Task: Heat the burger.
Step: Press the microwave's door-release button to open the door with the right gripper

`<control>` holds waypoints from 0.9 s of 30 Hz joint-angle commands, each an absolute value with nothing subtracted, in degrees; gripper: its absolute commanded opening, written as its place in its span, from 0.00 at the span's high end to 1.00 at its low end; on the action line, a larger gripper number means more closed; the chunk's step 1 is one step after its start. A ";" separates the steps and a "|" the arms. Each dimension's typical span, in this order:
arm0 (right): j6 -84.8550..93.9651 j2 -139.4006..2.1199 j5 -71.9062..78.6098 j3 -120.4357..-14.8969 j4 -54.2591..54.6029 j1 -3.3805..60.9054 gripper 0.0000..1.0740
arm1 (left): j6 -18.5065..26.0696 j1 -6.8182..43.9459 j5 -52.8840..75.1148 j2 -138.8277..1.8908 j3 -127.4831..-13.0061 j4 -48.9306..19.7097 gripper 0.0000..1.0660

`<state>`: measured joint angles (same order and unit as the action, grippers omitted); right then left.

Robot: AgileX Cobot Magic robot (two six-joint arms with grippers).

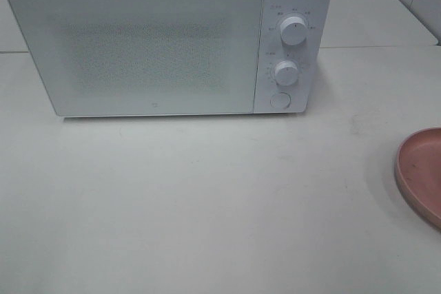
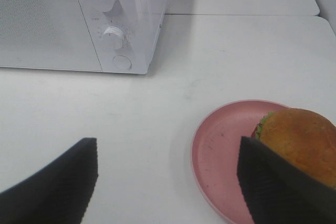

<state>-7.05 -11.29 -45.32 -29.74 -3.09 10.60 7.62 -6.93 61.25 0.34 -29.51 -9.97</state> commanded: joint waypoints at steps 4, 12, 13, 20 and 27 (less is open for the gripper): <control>-7.33 -15.53 -40.16 -30.42 -3.32 10.31 0.32 | 7.22 -7.10 61.48 0.63 -29.51 -10.60 0.06; -7.33 -21.20 -34.43 -28.76 -3.32 10.31 0.32 | 7.22 -7.10 61.48 0.63 -29.51 -10.60 0.06; -7.33 -22.52 -33.69 -28.42 -3.32 10.31 0.32 | 7.22 -7.10 61.48 0.63 -29.51 -10.60 0.06; -7.33 -26.93 -29.97 -28.42 -3.32 10.31 0.32 | 7.22 -7.10 61.48 0.63 -29.51 -10.60 0.06; -7.33 -32.31 -23.66 -28.42 -3.27 10.31 0.32 | 7.22 -7.10 61.48 0.63 -29.51 -10.60 0.06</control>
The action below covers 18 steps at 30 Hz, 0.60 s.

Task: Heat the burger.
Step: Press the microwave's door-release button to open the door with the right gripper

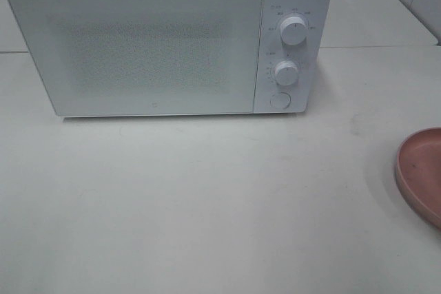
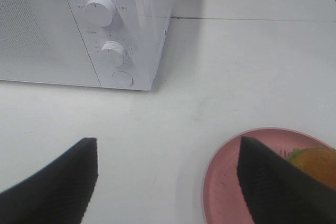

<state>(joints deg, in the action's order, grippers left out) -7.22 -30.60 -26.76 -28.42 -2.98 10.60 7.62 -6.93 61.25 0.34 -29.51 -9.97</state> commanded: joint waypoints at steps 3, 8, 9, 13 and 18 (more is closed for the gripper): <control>-7.33 -35.01 -21.14 -28.42 -3.27 10.31 0.32 | 7.22 -7.10 61.48 0.63 -29.51 -10.60 0.06; -7.33 -39.88 -15.58 -28.42 -3.27 10.31 0.32 | 7.22 -7.10 61.48 0.63 -29.51 -10.60 0.06; -7.33 -39.88 -15.58 -28.42 -3.27 10.31 0.32 | 7.22 -7.10 61.48 0.63 -29.51 -10.60 0.06; -7.33 -43.60 -10.66 -28.42 -3.27 10.31 0.32 | 7.22 -7.10 61.48 0.63 -29.51 -10.60 0.06; -8.48 -47.27 -3.38 -28.25 -3.27 10.31 0.32 | 7.22 -7.10 61.48 0.63 -29.51 -10.60 0.06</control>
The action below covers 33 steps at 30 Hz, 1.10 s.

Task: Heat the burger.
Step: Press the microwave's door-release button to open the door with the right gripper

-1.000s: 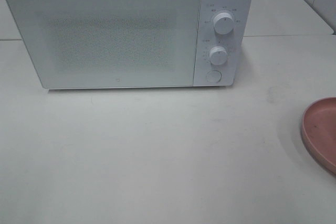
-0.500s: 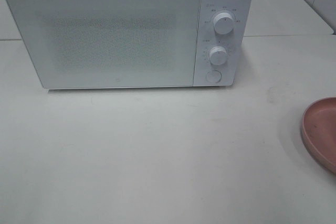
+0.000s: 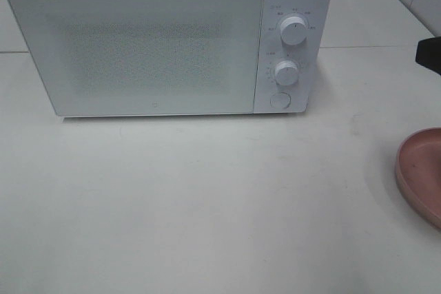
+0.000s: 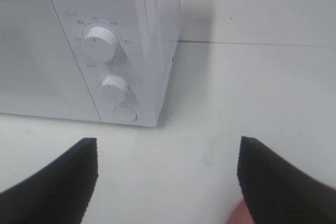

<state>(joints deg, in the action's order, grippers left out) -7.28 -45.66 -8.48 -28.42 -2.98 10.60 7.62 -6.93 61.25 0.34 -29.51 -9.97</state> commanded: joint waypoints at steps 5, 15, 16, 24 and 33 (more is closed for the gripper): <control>-10.03 -50.53 8.42 -26.76 -3.90 10.37 0.32 | 7.22 -7.10 61.48 0.63 -29.51 -10.60 0.06; -4.07 -57.81 20.86 -22.69 -3.27 10.37 0.32 | 7.22 -7.10 61.48 0.63 -29.51 -10.60 0.06; -2.75 -59.30 25.10 -21.66 -2.98 10.37 0.32 | 7.22 -7.10 61.48 0.63 -29.51 -10.60 0.06; 9.34 -66.06 43.83 -16.90 10.03 13.98 0.32 | 7.22 -7.10 61.48 0.63 -29.51 -10.60 0.06; 21.26 -74.20 57.81 -15.99 27.90 25.32 0.32 | 7.22 -7.10 61.48 0.63 -29.51 -10.60 0.06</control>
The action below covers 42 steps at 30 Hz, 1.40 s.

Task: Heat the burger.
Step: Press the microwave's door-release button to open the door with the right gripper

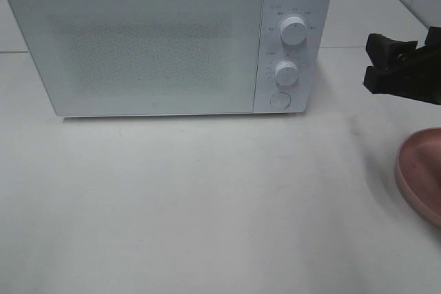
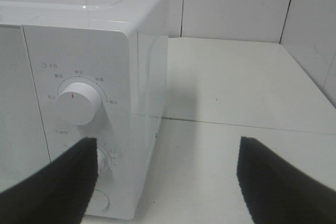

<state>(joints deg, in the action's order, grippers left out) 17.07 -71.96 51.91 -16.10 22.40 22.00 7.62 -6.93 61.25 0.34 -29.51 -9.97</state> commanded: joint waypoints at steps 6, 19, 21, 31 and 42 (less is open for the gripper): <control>21.43 -79.07 67.44 -15.99 35.29 32.26 0.32 | 7.22 -7.10 61.48 0.63 -29.51 -10.60 0.06; 21.20 -87.55 80.21 -16.16 47.90 44.35 0.32 | 7.22 -7.10 61.48 0.63 -29.51 -10.60 0.06; 21.20 -88.52 80.21 -16.62 48.82 45.72 0.32 | 7.22 -7.10 61.48 0.63 -29.51 -10.54 0.06; 20.57 -89.50 80.16 -16.62 51.39 50.42 0.32 | 7.22 -7.10 61.48 0.63 -29.51 -10.54 0.06; -1.60 -90.81 76.43 -16.62 51.39 50.42 0.37 | 7.22 -7.10 61.48 0.63 -29.51 -10.54 0.06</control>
